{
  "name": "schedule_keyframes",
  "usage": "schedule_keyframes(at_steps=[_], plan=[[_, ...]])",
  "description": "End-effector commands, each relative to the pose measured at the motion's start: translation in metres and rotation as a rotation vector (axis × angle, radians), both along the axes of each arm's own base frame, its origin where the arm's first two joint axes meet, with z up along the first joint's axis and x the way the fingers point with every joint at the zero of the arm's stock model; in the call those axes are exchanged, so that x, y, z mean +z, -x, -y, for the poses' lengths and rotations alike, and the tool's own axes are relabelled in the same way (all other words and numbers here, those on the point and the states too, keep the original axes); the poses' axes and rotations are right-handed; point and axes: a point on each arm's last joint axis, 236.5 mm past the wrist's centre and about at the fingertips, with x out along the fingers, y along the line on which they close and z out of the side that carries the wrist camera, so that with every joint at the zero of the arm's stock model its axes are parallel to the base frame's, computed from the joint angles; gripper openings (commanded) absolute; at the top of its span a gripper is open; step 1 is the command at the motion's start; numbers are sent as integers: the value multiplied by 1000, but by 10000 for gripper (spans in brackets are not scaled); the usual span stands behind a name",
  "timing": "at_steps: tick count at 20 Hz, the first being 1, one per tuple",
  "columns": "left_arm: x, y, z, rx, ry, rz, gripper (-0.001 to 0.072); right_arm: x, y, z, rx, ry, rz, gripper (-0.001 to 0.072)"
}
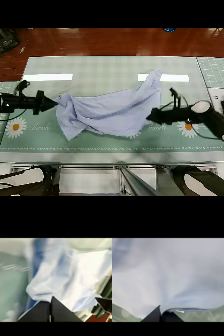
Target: Fold the shirts.
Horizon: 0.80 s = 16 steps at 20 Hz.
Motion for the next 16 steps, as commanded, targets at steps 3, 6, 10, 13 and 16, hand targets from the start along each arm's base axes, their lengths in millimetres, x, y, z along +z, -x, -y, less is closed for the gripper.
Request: schedule_keyframes(at_steps=[3,6,10,13,16], plan=[[197,-70,0,88,136,514,17,202,-98,20,60,82,457,28],[331,-66,-8,120,11,850,17,357,-113,58,-24,242,794,27],[441,-11,-25,187,-294,1099,17,489,-61,77,-76,363,1071,28],[486,38,-25,265,-516,1199,17,525,-11,84,-110,430,1172,28],[505,81,-16,275,-780,1246,17,539,42,111,-187,573,1205,28]])
